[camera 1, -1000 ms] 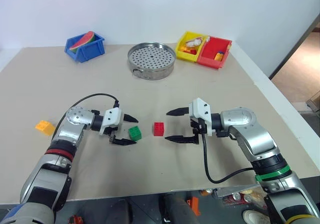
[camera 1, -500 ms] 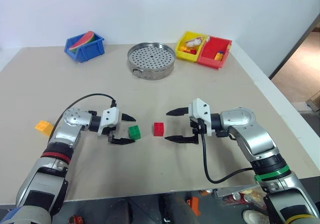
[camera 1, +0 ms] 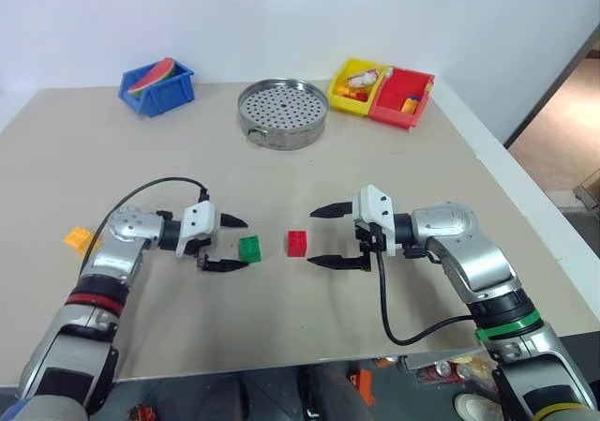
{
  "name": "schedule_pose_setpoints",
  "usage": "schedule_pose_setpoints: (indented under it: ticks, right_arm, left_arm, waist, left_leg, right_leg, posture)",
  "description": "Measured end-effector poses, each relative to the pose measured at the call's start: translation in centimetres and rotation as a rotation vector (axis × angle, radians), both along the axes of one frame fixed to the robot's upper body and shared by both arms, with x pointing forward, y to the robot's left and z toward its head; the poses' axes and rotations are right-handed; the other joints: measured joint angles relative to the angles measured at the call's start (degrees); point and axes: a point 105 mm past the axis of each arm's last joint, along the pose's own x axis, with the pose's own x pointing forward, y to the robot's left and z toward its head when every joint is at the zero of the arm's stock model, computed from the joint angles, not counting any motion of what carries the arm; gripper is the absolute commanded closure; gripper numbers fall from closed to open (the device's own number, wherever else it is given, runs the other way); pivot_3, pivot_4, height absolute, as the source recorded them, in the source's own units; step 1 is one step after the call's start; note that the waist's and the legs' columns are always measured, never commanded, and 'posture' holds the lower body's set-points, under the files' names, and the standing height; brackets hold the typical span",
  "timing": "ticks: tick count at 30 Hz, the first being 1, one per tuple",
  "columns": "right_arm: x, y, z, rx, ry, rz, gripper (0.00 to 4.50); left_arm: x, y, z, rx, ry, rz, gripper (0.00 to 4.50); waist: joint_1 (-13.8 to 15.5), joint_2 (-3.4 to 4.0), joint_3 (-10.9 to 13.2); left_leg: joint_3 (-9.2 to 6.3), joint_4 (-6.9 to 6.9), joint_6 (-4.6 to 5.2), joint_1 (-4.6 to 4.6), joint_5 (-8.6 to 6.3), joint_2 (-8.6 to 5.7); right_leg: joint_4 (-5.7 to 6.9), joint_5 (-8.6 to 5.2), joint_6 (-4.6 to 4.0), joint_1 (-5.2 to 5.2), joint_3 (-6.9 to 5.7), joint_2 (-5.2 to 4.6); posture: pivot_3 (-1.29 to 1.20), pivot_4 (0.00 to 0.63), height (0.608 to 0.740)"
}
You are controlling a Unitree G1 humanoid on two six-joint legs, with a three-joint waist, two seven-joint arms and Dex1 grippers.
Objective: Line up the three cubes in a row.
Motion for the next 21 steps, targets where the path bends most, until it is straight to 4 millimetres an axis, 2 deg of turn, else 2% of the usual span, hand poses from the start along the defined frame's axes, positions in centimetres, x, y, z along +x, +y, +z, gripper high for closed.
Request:
schedule_pose_setpoints:
  ticks: [5,11,16,18,21]
  right_arm:
    - [0.1,0.1,-0.2,0.006,0.011,0.005,0.00]
    - [0.2,0.8,0.0,0.024,0.016,0.032,0.00]
    - [0.3,1.2,0.2,0.038,0.009,0.059,0.00]
    - [0.4,1.3,0.1,0.042,0.016,0.059,0.00]
    - [0.4,1.6,0.0,0.063,0.052,0.072,0.00]
  left_arm:
    - [-1.3,1.2,1.1,-0.036,0.007,0.069,0.04]
    - [-1.5,2.6,4.6,-0.169,-0.037,0.268,0.04]
    - [-1.9,5.8,6.9,-0.335,-0.087,0.602,0.04]
    - [-2.5,7.1,6.9,-0.365,-0.090,0.706,0.04]
    - [-4.0,10.0,6.2,-0.410,-0.113,0.928,0.04]
  waist:
    - [0.14,0.00,0.00]
    - [-0.02,0.01,0.02]
    - [-0.08,0.01,0.02]
    - [-0.05,0.00,0.02]
    - [-0.03,-0.01,0.03]
  left_leg:
    - [-0.01,-0.01,0.00,-0.06,-0.02,0.01]
    - [0.01,0.00,0.00,-0.01,-0.02,0.03]
    - [0.01,-0.06,-0.04,0.03,-0.05,0.18]
    - [-0.01,-0.07,-0.08,0.03,-0.07,0.19]
    - [0.00,-0.07,-0.17,0.08,-0.13,0.30]
  right_leg:
    - [-0.02,-0.05,-0.04,-0.03,-0.06,-0.04]
    - [-0.02,-0.06,-0.04,-0.02,-0.05,-0.05]
    - [-0.03,-0.07,-0.06,-0.03,-0.09,0.04]
    - [-0.03,-0.09,-0.10,-0.02,-0.09,0.07]
    - [-0.02,-0.13,-0.17,0.00,-0.09,0.11]
  posture:
    - [0.00,0.150,0.740]
    - [0.00,0.150,0.740]
    - [0.00,0.150,0.740]
    - [0.00,0.150,0.740]
    - [0.00,0.150,0.740]
